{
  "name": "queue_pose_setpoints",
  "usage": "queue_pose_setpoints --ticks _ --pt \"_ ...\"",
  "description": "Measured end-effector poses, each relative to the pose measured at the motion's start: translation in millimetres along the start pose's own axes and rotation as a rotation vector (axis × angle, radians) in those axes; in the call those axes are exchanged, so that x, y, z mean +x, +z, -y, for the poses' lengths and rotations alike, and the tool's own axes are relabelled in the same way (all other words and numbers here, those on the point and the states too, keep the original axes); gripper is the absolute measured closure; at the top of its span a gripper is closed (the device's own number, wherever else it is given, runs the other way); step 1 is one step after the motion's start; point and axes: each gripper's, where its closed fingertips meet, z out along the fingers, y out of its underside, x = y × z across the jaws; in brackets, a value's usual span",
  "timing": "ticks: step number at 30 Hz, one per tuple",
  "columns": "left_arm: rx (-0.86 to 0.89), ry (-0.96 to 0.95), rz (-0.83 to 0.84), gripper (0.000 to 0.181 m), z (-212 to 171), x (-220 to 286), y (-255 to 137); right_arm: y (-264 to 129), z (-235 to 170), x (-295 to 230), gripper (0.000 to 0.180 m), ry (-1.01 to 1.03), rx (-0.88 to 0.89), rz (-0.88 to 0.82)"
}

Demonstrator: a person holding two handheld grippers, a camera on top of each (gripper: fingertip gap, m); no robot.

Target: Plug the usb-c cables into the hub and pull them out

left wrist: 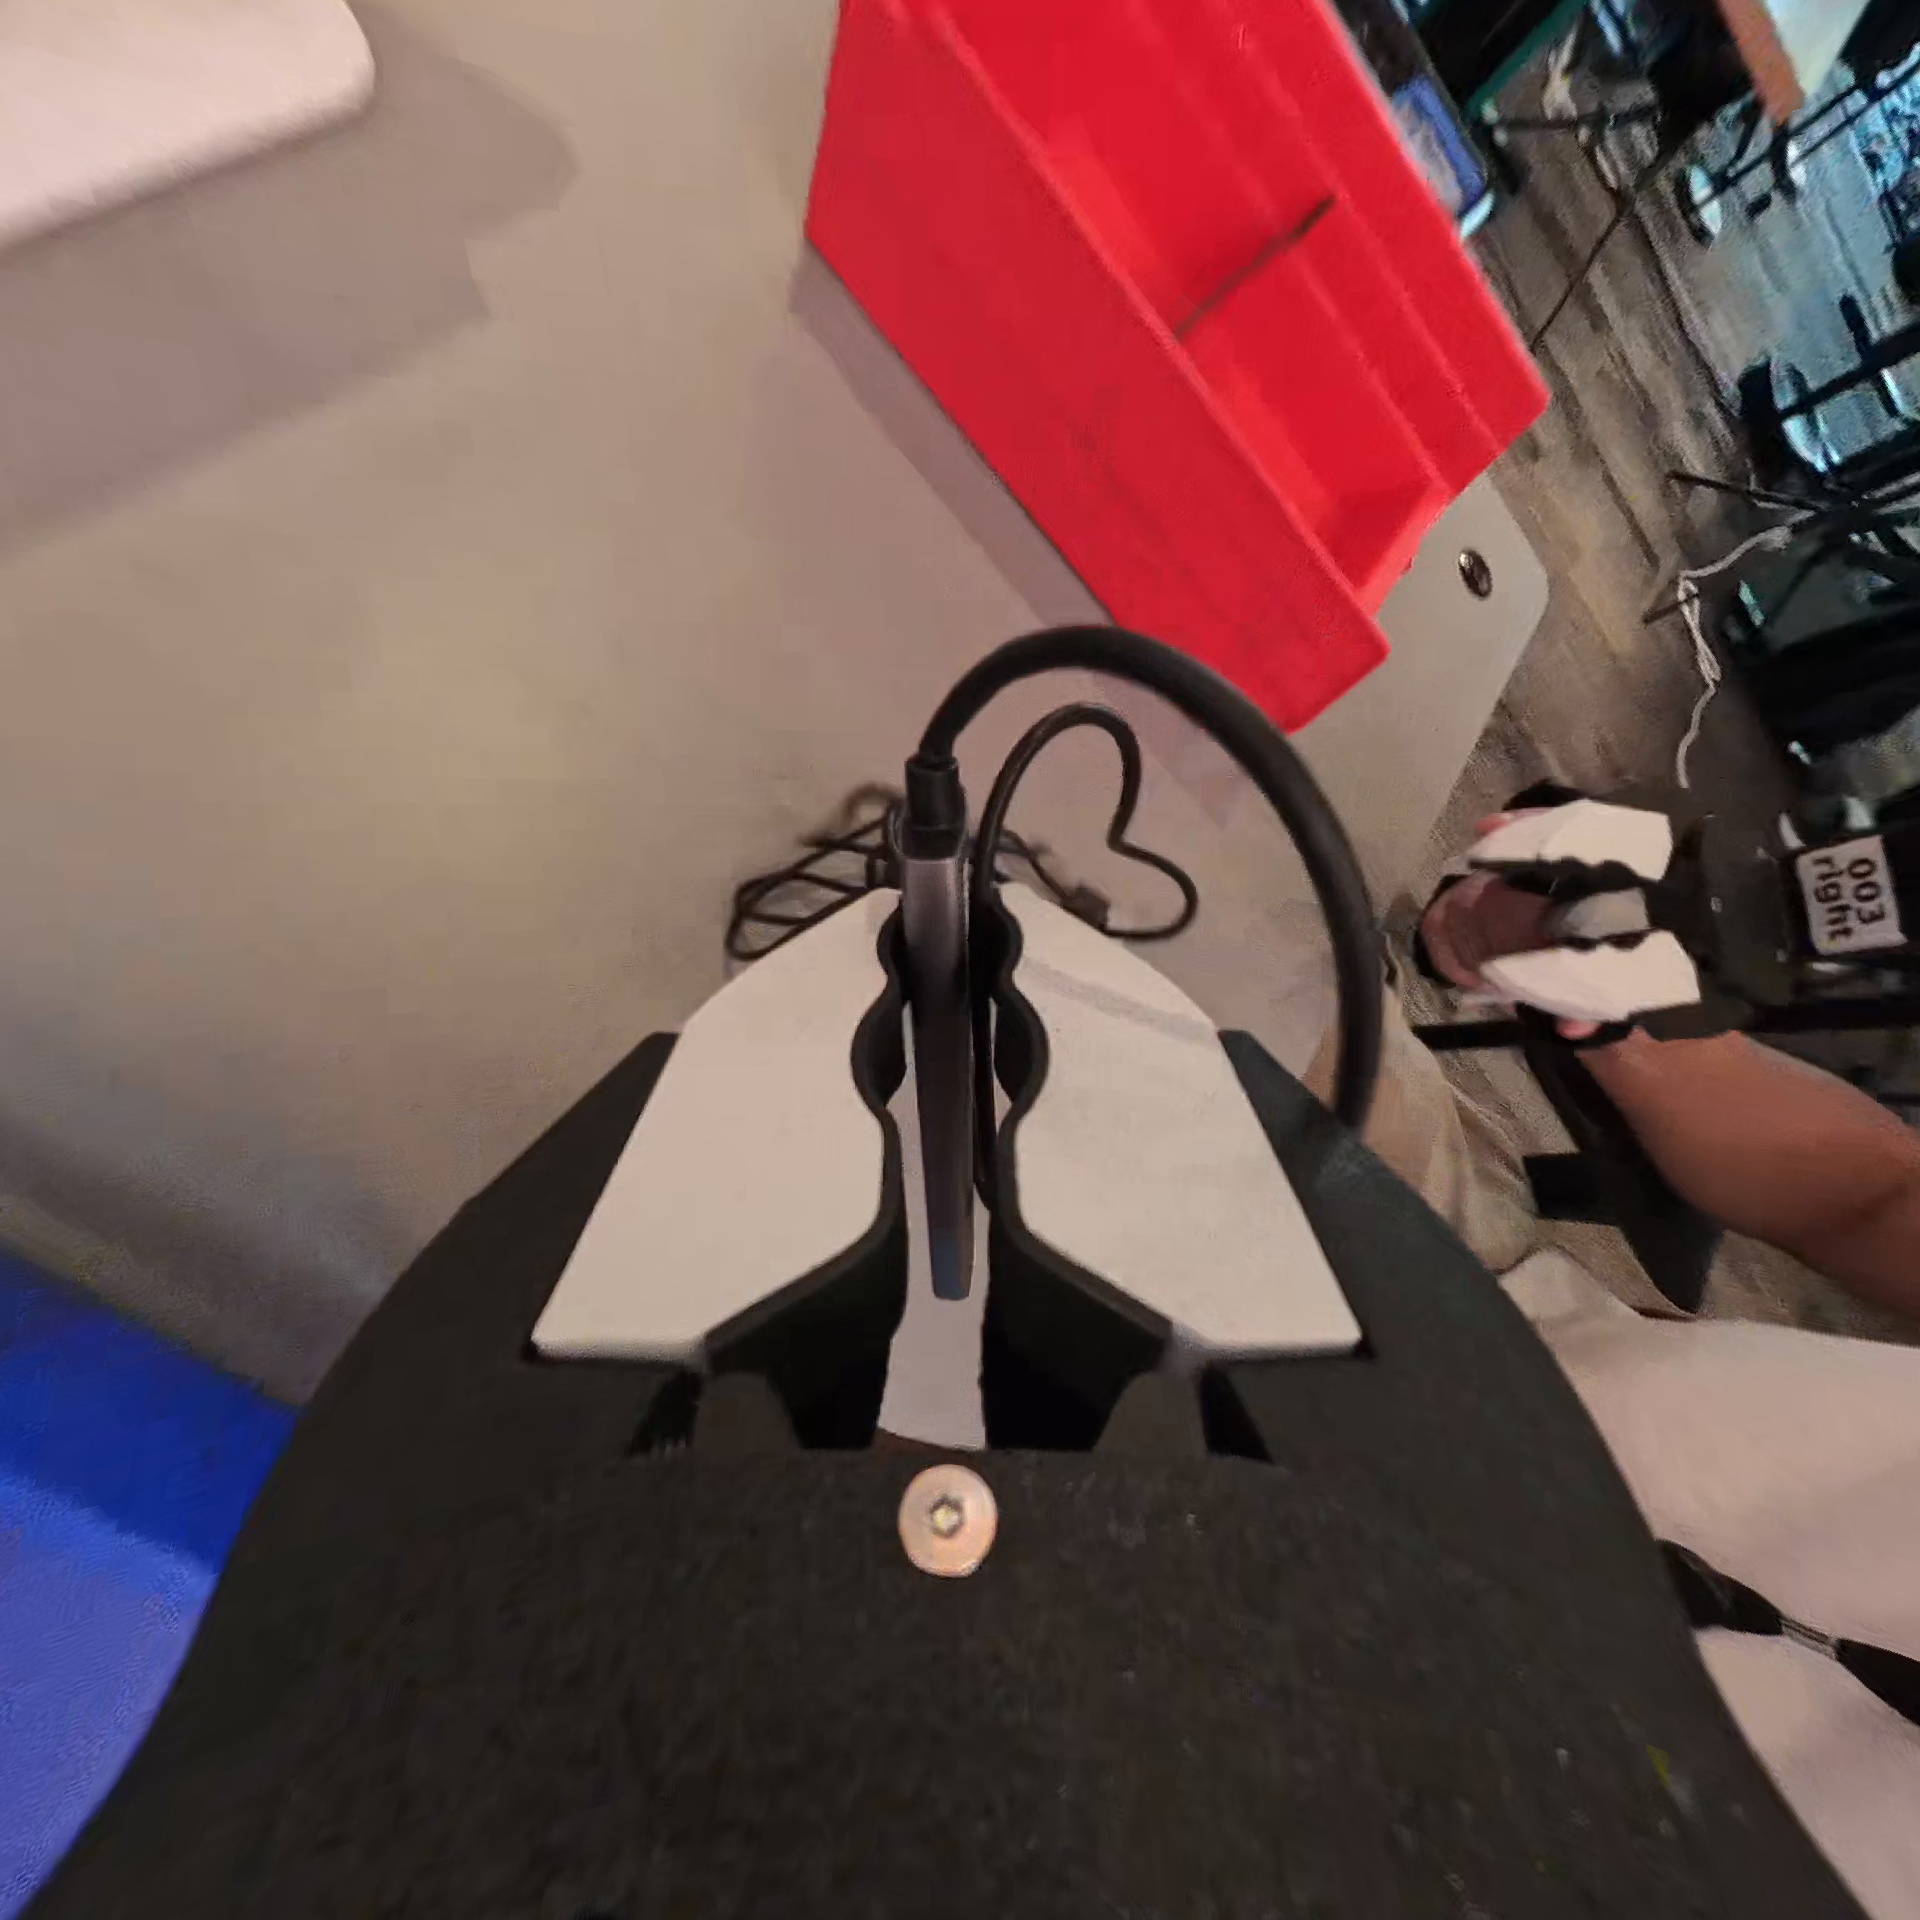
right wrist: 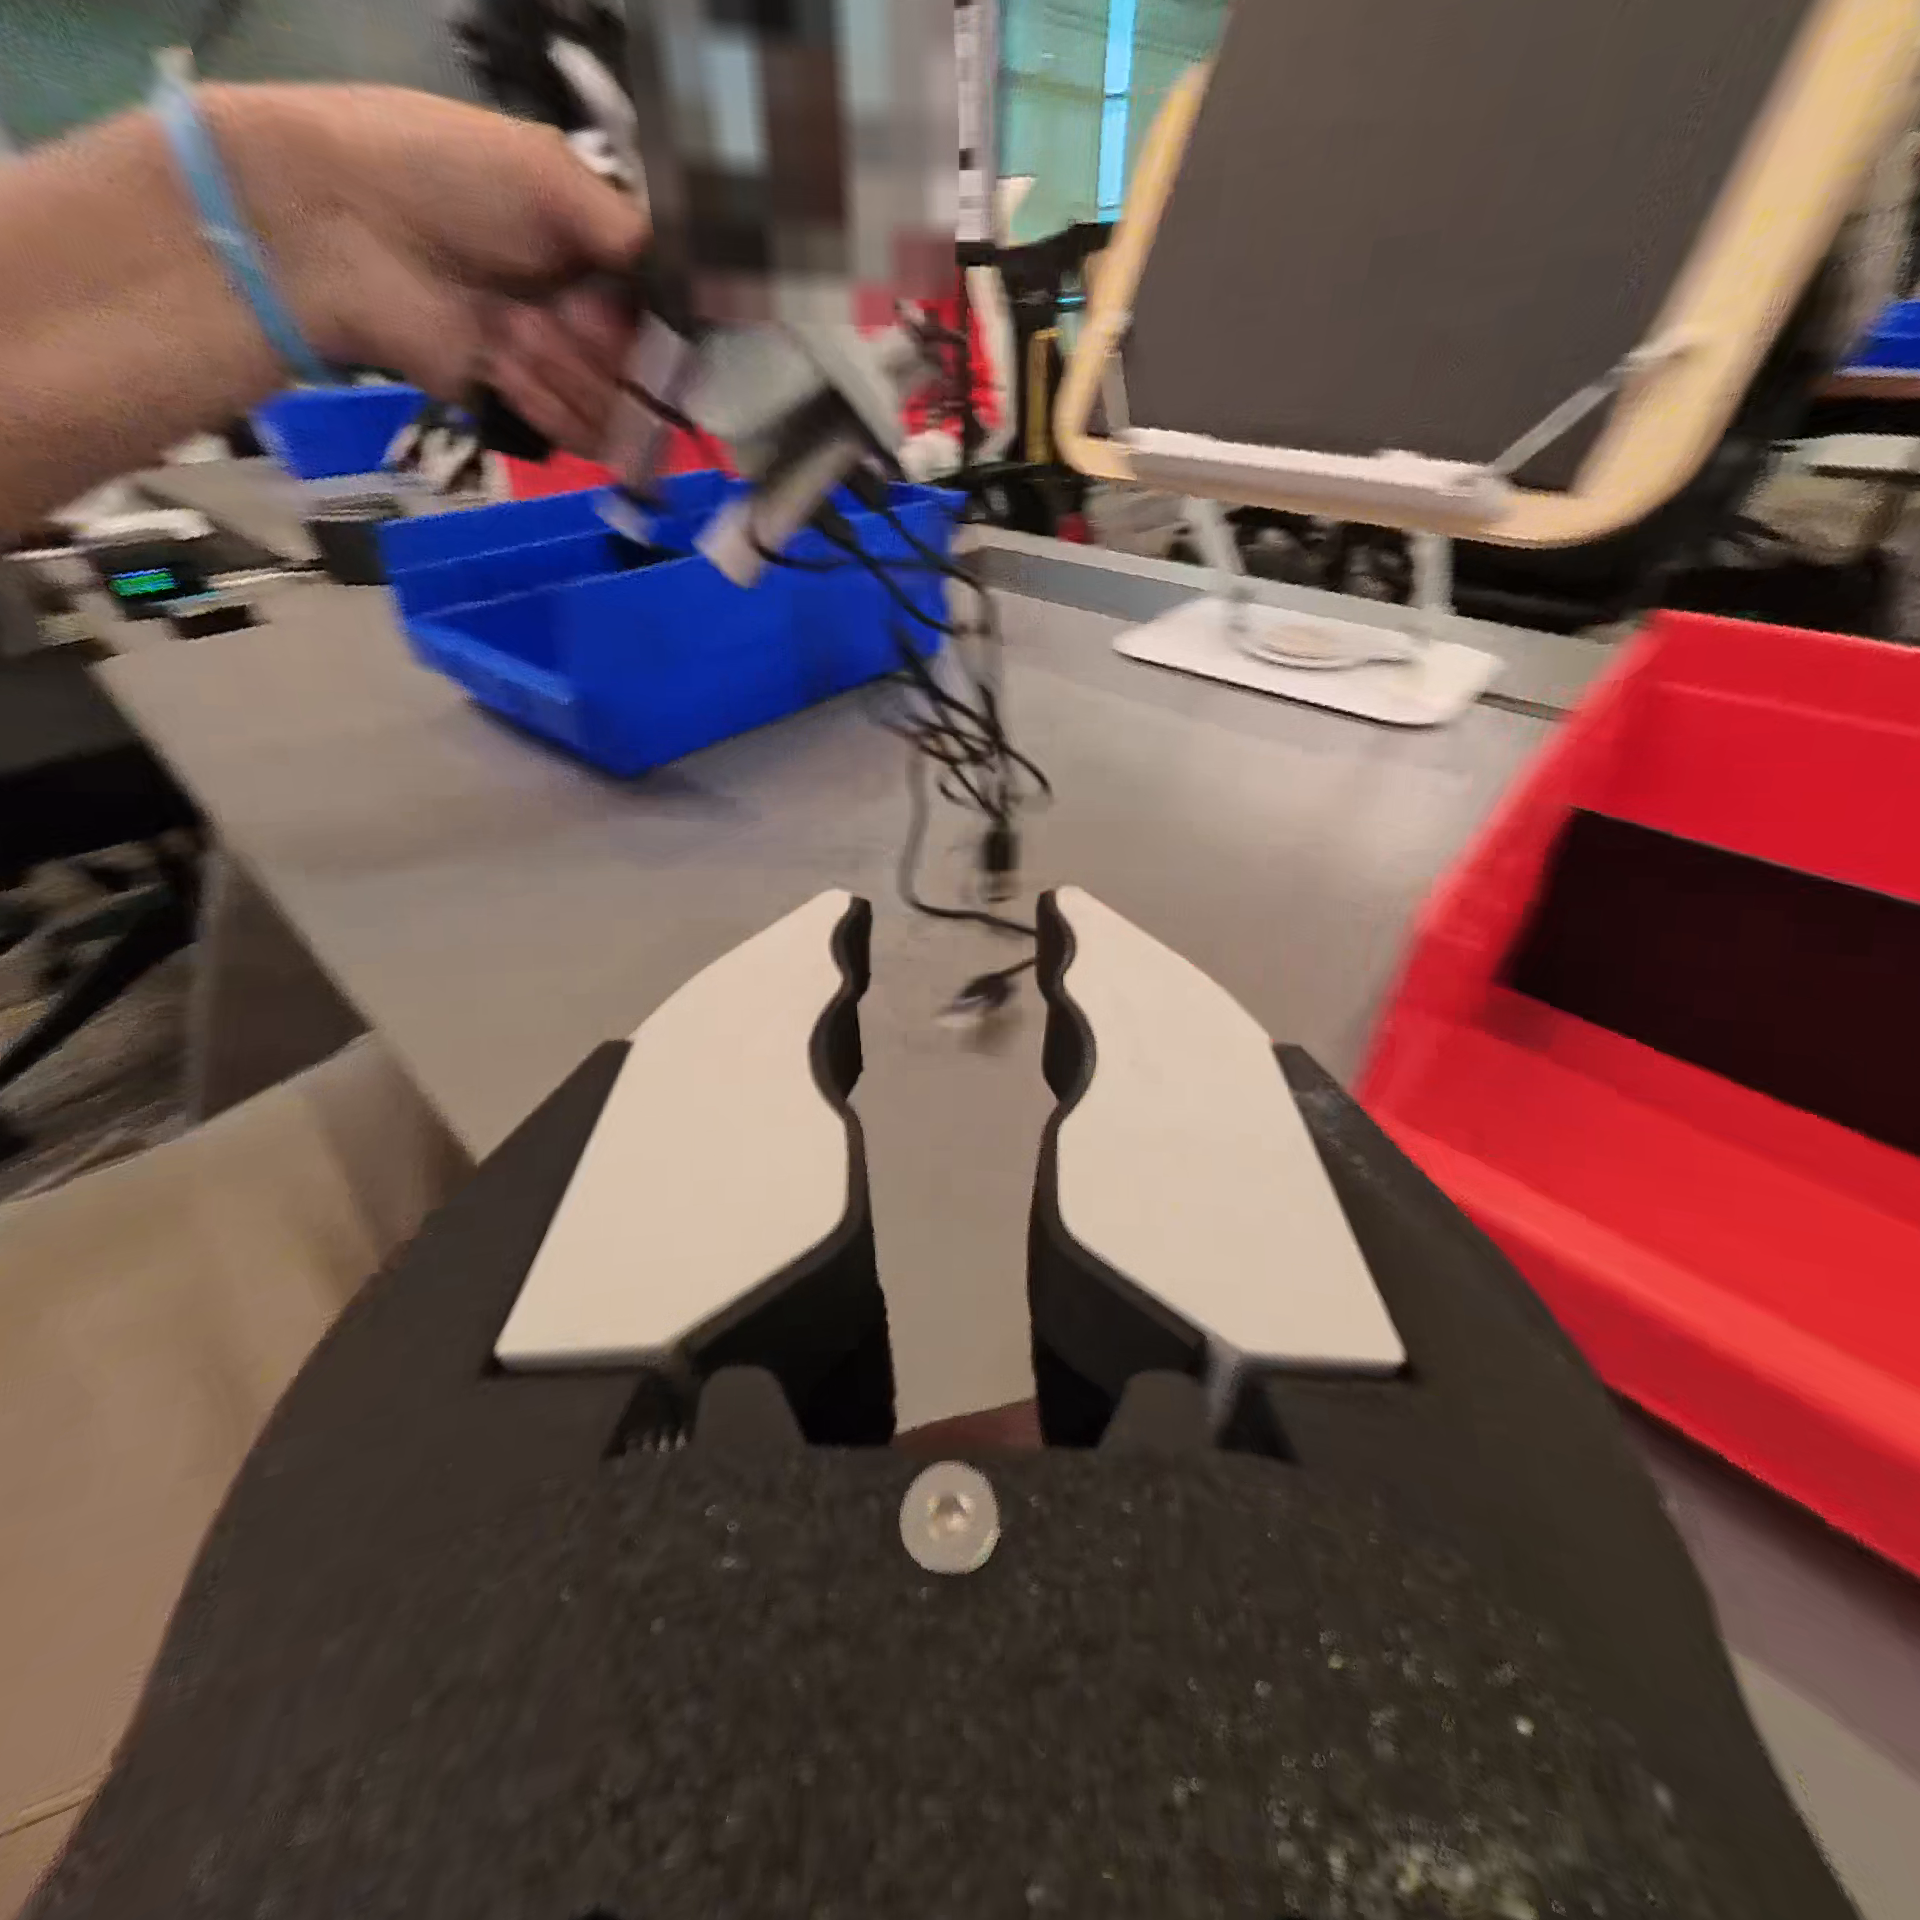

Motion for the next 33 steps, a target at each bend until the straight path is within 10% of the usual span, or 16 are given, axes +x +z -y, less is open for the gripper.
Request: queue_pose_setpoints --ticks 5,12,21,29,33 --pt "-0.177 0.073 0.104 0.169 -28 1 30 63 9 -54 0.135 -0.007 -0.094 0.219" --pt "-0.251 -0.028 -0.289 0.170 -46 68 25 137 -1 -19 0.123 -0.279 -0.161 0.007" --pt "-0.281 -0.101 -0.524 0.170 -63 80 22 125 -1 -55 0.168 -0.330 -0.097 0.257" --pt "0.278 0.008 -0.045 0.138 -15 7 -27 118 -9 -16 0.178 -0.021 -0.178 0.124" --pt "0.526 0.063 0.187 0.138 -53 14 -40 119 -15 2 0.178 0.191 -0.242 0.027"
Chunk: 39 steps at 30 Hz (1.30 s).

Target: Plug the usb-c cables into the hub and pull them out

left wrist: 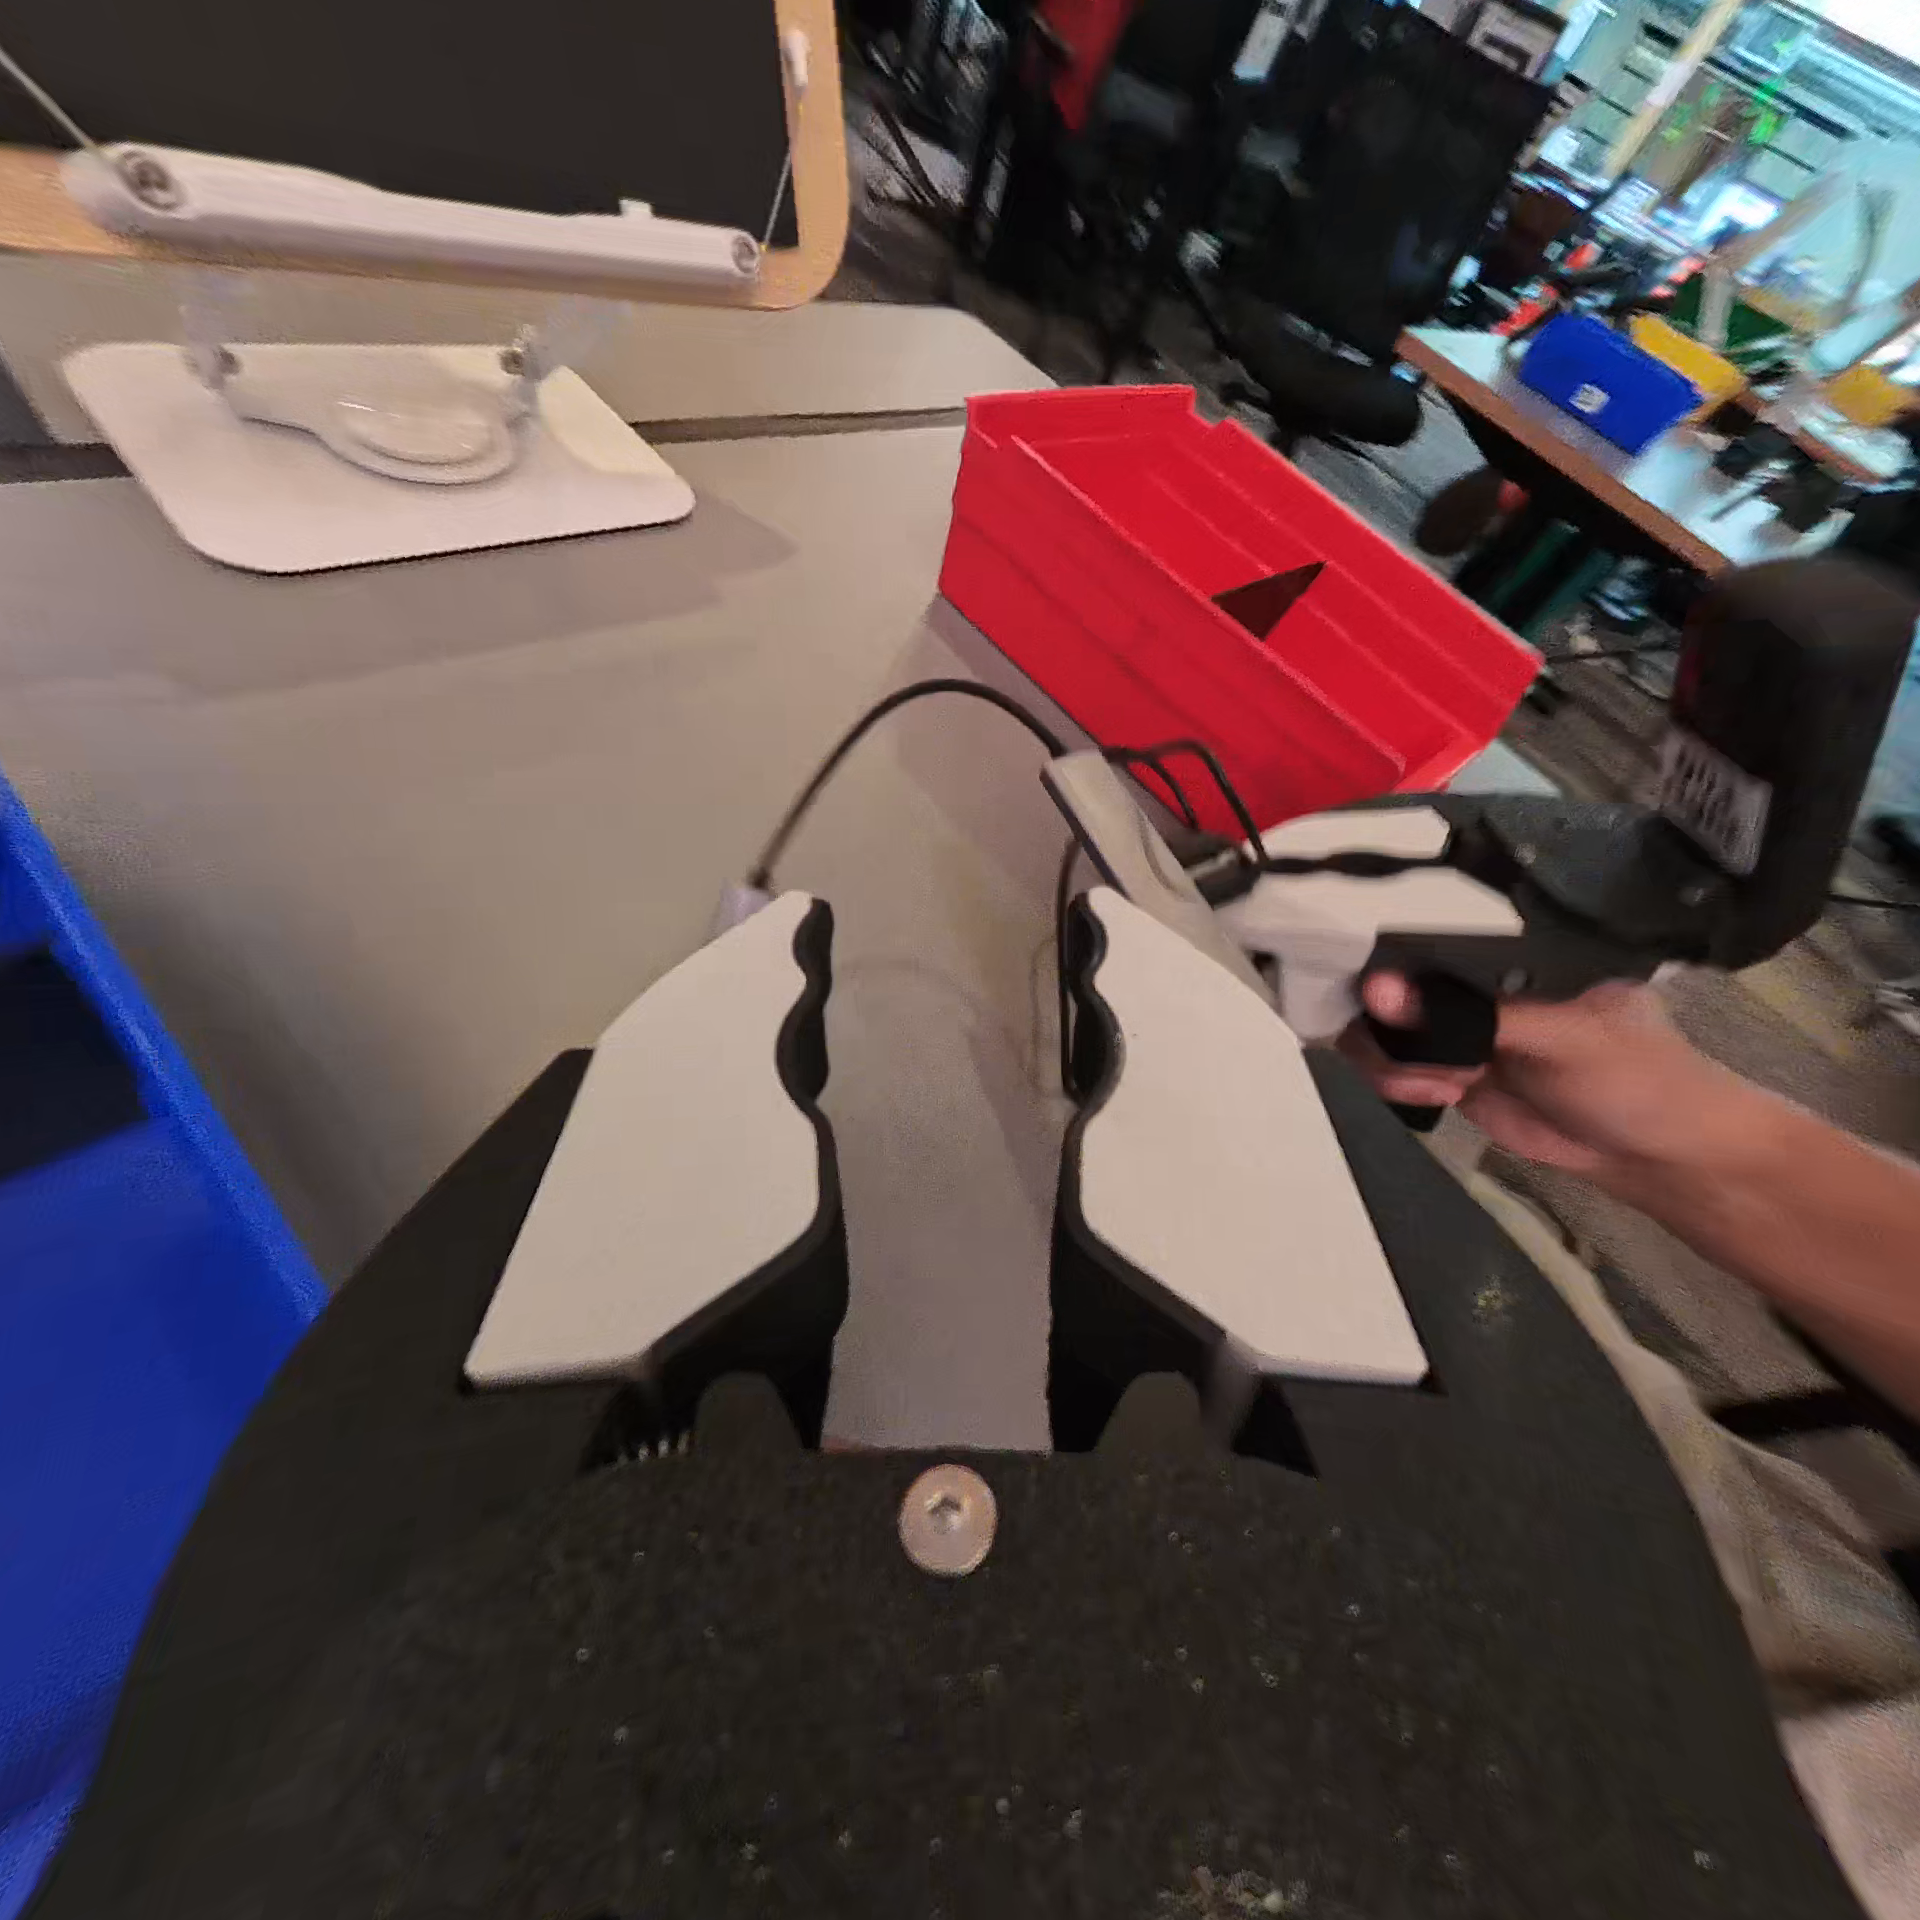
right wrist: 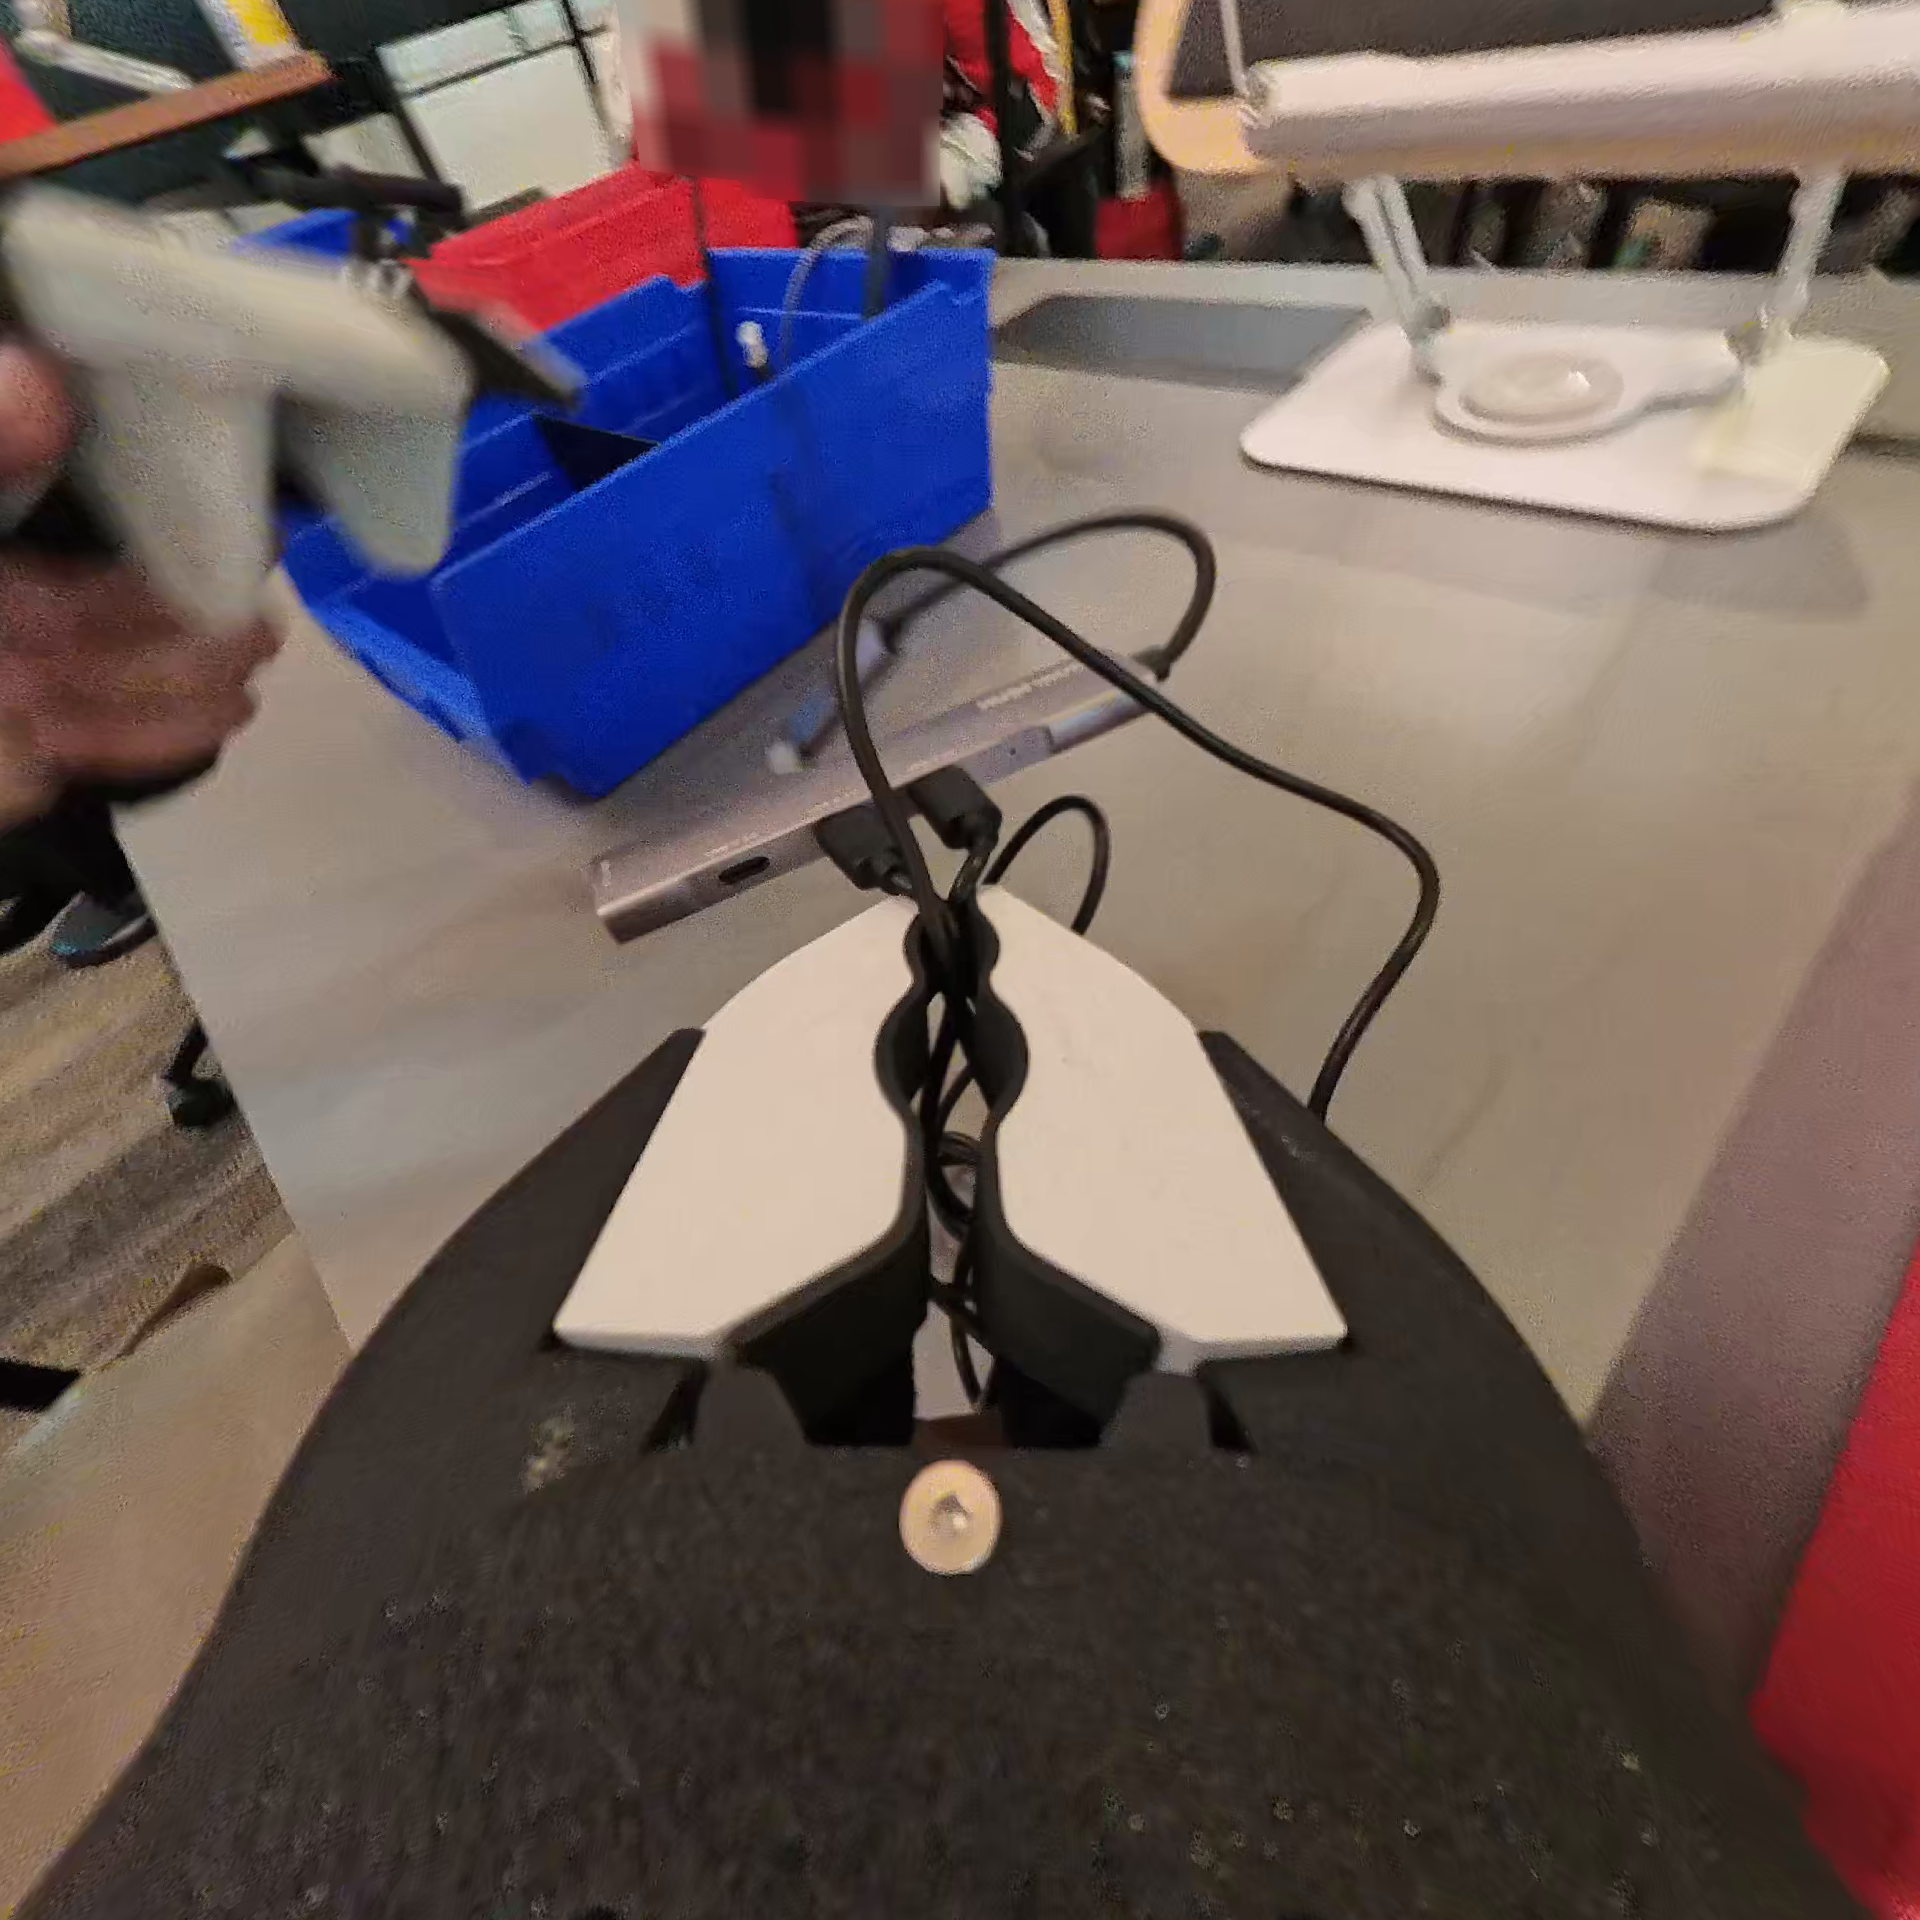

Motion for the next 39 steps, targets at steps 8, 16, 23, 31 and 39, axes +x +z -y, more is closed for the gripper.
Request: queue_pose_setpoints --ticks 8,16,23,31,39 --pt "-0.017 0.132 0.100 0.125 -69 40 25 10 -4 -27 0.178 -0.004 0.010 0.023" --pt "-0.026 0.030 -0.031 0.133 -69 43 36 14 -7 -36 0.178 -0.016 0.024 0.022" --pt "0.016 0.171 0.039 0.157 -62 40 30 15 -12 -46 0.175 -0.050 0.012 0.075" --pt "-0.007 0.243 0.129 0.157 -66 18 26 -10 13 -62 0.157 -0.150 0.155 0.143" --pt "0.000 0.269 0.122 0.157 -68 30 27 24 -12 -63 0.157 -0.126 0.018 0.134"
